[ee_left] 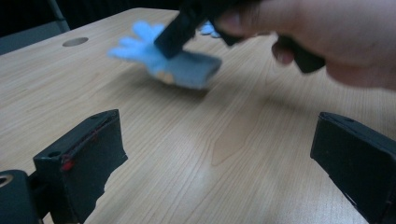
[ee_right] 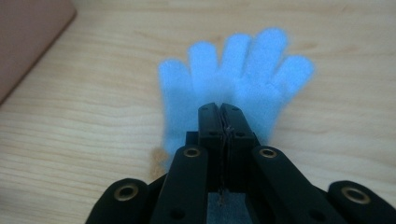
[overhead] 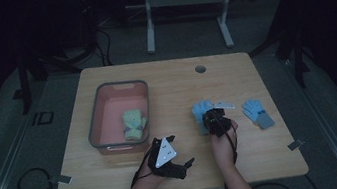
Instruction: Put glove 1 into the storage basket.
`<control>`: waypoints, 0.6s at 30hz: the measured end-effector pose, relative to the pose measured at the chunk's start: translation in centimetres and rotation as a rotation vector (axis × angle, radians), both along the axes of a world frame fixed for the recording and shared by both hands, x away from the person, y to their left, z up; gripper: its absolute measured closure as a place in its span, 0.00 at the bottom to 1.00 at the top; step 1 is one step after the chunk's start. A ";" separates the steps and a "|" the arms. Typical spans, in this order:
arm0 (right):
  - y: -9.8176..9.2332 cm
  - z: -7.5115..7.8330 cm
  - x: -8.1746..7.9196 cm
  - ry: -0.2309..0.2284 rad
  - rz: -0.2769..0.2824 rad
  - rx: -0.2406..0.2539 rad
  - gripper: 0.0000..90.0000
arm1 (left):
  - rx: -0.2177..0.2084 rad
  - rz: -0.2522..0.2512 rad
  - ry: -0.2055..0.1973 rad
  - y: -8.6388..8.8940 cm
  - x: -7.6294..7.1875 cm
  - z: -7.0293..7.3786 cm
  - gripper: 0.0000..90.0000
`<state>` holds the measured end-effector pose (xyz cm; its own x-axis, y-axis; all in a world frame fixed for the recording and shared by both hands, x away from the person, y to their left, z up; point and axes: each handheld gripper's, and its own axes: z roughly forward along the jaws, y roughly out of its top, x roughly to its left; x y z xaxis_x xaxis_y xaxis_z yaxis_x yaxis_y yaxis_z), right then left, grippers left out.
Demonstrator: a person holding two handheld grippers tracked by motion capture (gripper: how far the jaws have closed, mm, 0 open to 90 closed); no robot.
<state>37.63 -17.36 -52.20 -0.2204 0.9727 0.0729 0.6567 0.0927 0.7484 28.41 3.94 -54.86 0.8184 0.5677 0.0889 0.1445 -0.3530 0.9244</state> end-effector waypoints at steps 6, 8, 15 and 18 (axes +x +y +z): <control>0.5 -1.4 0.4 0.020 -0.035 0.015 0.98 | -0.002 -0.005 -0.013 0.1 -0.2 0.1 0.03; 0.6 -1.9 0.6 0.029 -0.048 0.010 0.97 | -0.009 -0.006 -0.006 0.3 -0.1 0.0 0.03; 1.0 -2.8 0.6 0.014 -0.028 -0.008 0.84 | -0.015 -0.015 -0.008 0.3 -0.2 0.0 0.03; 0.5 -2.0 0.4 -0.004 -0.011 0.001 0.76 | -0.008 -0.019 -0.006 0.2 -0.2 -0.1 0.03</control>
<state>38.00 -16.82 -54.25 -0.2096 0.9751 0.0729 0.6545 0.0846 0.7513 28.21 4.17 -54.95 0.8284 0.5529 0.0894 0.1321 -0.3478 0.9282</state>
